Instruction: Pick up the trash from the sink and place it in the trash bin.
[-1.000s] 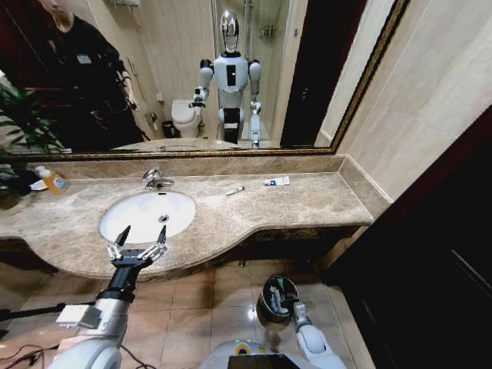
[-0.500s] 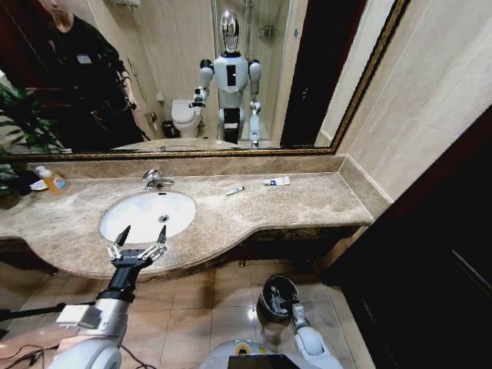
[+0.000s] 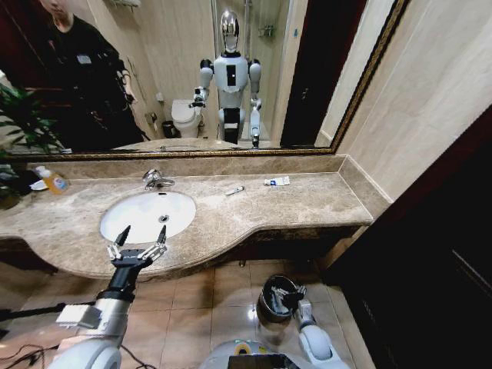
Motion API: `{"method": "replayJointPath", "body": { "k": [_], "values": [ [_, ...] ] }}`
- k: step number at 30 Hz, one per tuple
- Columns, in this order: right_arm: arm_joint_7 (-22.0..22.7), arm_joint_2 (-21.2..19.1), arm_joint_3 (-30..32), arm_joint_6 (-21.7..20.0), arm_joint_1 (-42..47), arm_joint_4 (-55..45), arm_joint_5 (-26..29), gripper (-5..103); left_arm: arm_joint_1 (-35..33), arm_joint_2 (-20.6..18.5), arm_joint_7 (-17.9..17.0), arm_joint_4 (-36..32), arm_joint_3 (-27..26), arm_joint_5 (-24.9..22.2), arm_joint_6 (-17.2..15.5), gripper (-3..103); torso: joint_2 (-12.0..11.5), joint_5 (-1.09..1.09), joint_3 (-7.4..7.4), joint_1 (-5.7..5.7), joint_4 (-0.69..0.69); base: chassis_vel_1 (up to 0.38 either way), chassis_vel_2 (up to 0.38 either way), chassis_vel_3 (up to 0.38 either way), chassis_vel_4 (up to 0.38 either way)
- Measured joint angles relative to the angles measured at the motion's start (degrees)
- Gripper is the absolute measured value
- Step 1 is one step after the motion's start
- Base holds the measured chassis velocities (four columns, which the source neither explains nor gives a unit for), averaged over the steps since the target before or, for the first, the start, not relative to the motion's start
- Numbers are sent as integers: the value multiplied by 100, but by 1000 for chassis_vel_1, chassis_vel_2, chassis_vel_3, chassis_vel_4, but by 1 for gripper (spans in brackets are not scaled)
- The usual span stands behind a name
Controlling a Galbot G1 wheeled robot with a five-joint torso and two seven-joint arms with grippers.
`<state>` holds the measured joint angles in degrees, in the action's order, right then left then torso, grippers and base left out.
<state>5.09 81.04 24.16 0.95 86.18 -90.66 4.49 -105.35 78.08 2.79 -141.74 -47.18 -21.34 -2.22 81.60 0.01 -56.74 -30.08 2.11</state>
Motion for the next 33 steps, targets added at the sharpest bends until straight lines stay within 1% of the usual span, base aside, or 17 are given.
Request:
{"method": "replayJointPath", "body": {
  "k": [2,3,6,7,9,11,12,15,16,18,20,21,23,25,29,30,33],
  "values": [
    [20,-77,2,-232,203,-571,107,100,0,0,0,0,0,0,0,100,0,0,0,0,0,0,0,0,0],
    [20,-77,2,-232,203,-571,107,100,0,0,0,0,0,0,0,100,0,0,0,0,0,0,0,0,0],
    [21,-256,2,-565,512,-1490,183,100,0,0,0,0,0,0,0,100,0,0,0,0,-1,0,0,0,0],
    [21,-256,2,-565,512,-1490,183,100,0,0,0,0,0,0,0,100,0,0,0,0,-1,0,0,0,0],
    [69,-375,13,-796,606,-2112,215,100,0,0,0,0,0,0,0,100,0,-1,0,0,0,0,0,0,0],
    [190,-517,3,-965,578,-2534,333,100,0,0,0,0,0,0,0,100,0,-1,0,0,-1,0,0,0,0],
    [190,-517,3,-965,578,-2534,333,100,0,0,0,0,0,0,0,100,0,-1,0,0,-1,0,0,0,0],
    [279,-740,-25,-1219,342,-2958,583,100,0,0,0,0,0,0,0,100,0,0,0,0,0,0,0,0,0],
    [279,-740,-25,-1219,342,-2958,583,100,0,0,0,0,0,0,0,100,0,0,0,0,0,0,0,0,0],
    [276,-900,-71,-1361,82,-3151,737,100,0,0,0,0,0,0,0,100,0,0,0,0,0,0,0,0,0],
    [205,-1041,-130,-1444,-149,-3228,895,100,0,0,0,0,0,0,0,100,0,0,0,0,0,0,0,0,0],
    [205,-1041,-130,-1444,-149,-3228,895,100,0,0,0,0,0,0,0,100,0,0,0,0,0,0,0,0,0],
    [-21,-1213,-247,-1509,-546,-3186,1153,100,0,0,0,0,0,0,0,100,0,-1,0,-1,0,0,0,0,0],
    [-102,-1258,-300,-1512,-691,-3108,1214,100,0,0,0,0,0,0,1,100,0,0,-1,-1,0,0,0,0,0],
    [-466,-1384,-630,-1446,-1637,-2507,1333,100,0,0,2,0,0,0,0,100,0,0,-1,-1,-1,0,0,0,0],
    [-466,-1384,-630,-1446,-1637,-2507,1333,100,0,0,2,0,0,0,0,100,0,0,-1,-1,-1,0,0,0,0],
    [-609,-1379,-811,-1331,-2267,-1977,1374,100,0,0,-1,1,0,0,0,100,0,0,-1,-1,1,0,0,0,0]
  ]
}}
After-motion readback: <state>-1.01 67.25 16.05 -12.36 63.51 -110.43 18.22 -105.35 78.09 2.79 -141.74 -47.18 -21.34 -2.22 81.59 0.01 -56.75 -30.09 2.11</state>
